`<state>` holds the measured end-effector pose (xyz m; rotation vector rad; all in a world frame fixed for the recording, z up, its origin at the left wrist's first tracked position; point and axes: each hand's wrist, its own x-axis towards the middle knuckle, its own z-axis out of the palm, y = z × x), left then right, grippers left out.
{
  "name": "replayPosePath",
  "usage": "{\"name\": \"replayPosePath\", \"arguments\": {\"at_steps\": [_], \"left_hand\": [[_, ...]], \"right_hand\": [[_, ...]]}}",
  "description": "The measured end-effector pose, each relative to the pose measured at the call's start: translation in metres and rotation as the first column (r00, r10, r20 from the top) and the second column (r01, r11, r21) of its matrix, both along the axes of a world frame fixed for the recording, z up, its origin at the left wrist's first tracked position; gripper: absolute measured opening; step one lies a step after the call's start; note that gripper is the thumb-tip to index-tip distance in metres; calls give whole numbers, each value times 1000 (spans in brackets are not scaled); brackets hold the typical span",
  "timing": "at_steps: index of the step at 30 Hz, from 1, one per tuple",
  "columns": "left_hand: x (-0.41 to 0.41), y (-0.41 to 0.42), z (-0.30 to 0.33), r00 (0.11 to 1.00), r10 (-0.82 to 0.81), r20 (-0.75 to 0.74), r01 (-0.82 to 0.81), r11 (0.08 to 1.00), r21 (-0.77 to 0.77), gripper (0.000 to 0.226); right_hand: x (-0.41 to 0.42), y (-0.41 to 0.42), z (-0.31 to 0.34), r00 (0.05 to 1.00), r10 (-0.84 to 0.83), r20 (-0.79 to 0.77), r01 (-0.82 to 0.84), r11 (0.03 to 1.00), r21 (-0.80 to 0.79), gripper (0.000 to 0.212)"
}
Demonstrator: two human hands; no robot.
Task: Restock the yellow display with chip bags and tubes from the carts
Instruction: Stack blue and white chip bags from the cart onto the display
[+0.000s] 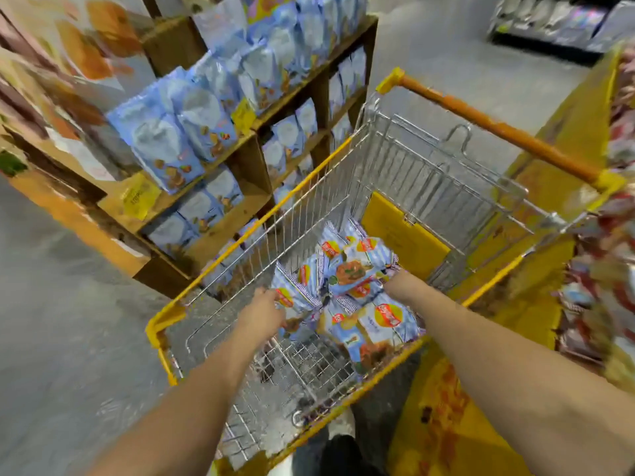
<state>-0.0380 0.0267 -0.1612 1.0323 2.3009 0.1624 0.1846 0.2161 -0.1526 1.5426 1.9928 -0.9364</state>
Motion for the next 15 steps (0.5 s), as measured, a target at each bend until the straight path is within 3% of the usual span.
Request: {"name": "replayPosePath", "arguments": {"at_steps": [4,8,12,15], "left_hand": [[-19,47,-40,996,-84,-28,80,989,-121,29],[-25,84,-72,957,-283,-59,260,932,-254,54],[-25,104,-98,881,-465,-86,417,850,-320,55],[-29,108,-109,837,-537,-101,476,807,-350,61]], "right_hand": [[-12,31,-25,985,47,167,-38,998,-55,26],[-12,52,-72,931,234,279,-181,962,-202,35],[-3,52,-101,897,344,278,-251,913,-321,14],[-9,53,-96,853,425,304,-278,862,-425,30]]}}
